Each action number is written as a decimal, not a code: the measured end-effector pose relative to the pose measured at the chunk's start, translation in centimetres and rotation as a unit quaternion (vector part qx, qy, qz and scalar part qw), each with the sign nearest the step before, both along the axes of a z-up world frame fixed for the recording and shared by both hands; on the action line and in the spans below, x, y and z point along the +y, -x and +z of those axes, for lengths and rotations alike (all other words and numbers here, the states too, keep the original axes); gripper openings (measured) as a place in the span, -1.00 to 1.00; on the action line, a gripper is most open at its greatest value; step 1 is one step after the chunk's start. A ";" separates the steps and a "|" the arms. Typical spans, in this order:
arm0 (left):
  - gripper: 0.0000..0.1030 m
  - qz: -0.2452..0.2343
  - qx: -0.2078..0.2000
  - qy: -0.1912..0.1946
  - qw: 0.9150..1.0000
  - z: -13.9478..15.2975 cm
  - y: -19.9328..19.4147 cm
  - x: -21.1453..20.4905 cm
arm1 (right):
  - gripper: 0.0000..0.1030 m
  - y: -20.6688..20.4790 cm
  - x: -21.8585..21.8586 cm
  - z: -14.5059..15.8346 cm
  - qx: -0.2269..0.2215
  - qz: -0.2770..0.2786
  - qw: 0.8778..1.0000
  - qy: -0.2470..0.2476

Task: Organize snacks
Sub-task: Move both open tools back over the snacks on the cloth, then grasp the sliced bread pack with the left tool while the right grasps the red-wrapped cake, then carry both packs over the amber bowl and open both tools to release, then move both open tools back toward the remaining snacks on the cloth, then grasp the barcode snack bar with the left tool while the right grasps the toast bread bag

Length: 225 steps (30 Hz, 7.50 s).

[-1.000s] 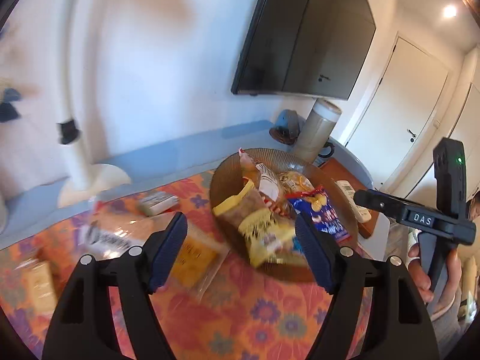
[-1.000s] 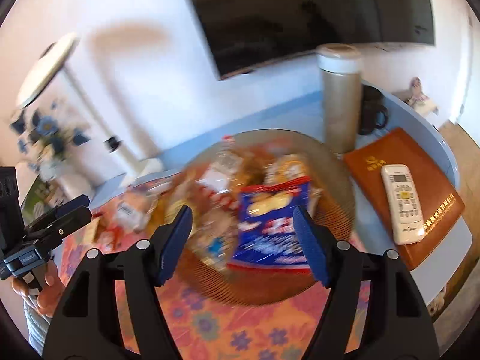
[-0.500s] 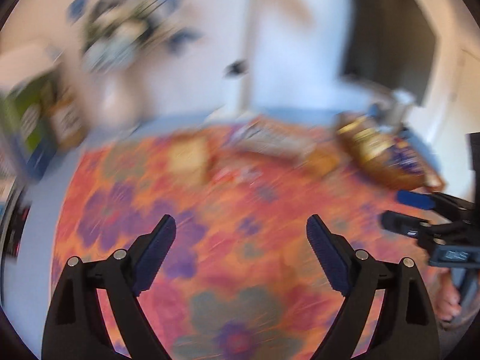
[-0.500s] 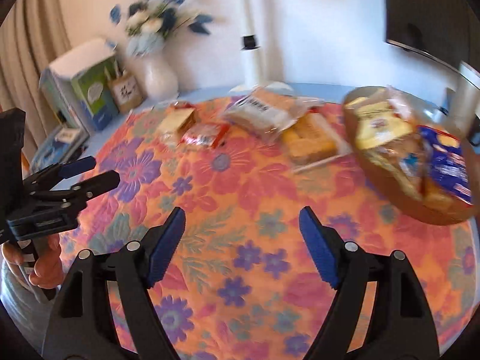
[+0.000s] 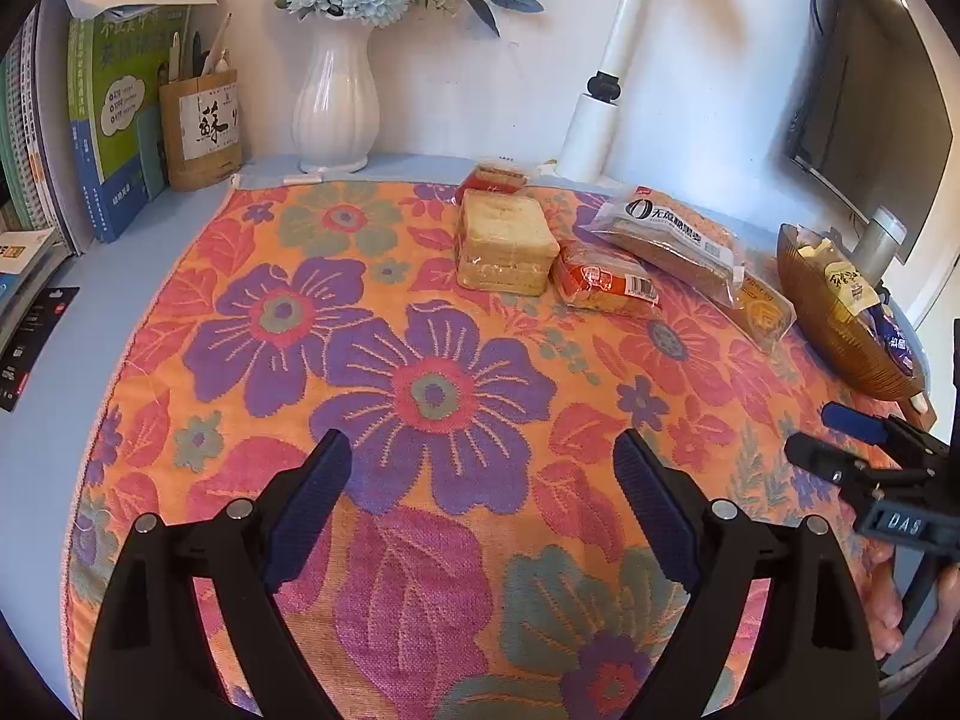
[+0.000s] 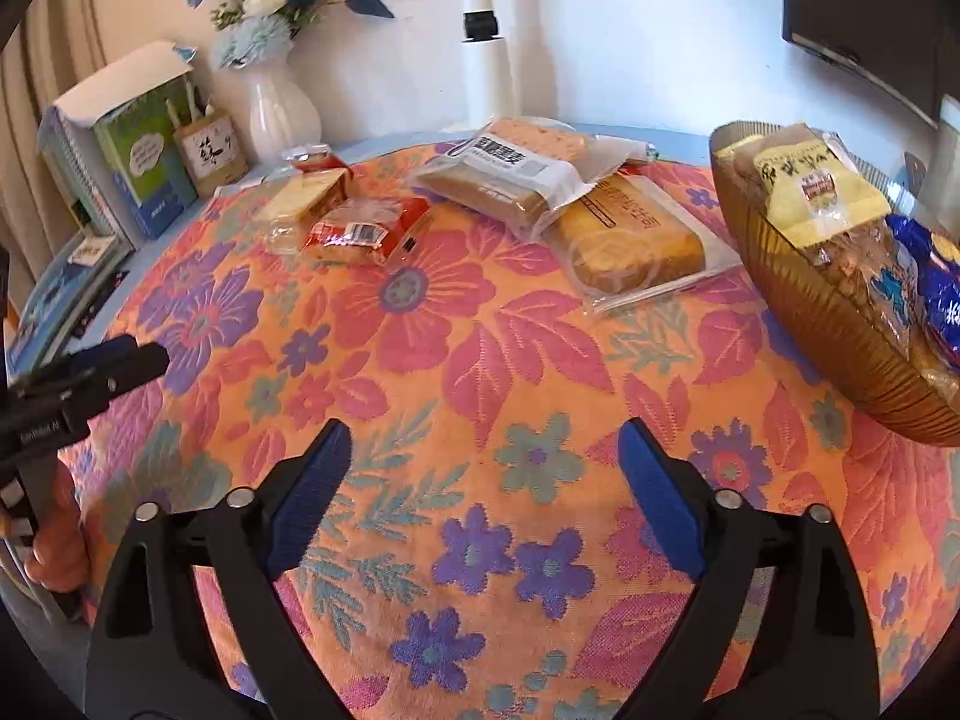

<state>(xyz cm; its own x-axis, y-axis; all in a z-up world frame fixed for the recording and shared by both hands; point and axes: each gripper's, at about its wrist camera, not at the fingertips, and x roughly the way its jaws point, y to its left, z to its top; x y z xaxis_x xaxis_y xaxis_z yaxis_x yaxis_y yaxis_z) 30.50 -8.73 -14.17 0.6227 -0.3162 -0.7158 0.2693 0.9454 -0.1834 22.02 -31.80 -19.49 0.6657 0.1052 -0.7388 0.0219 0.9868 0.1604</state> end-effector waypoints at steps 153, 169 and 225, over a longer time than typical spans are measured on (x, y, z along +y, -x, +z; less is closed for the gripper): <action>0.34 -0.231 -0.062 0.086 0.967 14.3 -2.3 -24.3 | 0.54 4.6 -24.7 13.0 -0.066 -0.169 0.975 -0.131; 0.54 -0.028 -0.038 0.016 0.999 9.0 0.3 -1.6 | 0.69 0.5 -3.3 9.2 -0.012 0.058 0.989 -0.139; 0.73 0.020 0.040 0.000 0.999 5.3 -14.1 -3.1 | 0.94 -15.7 -1.2 6.3 0.012 0.014 0.997 0.079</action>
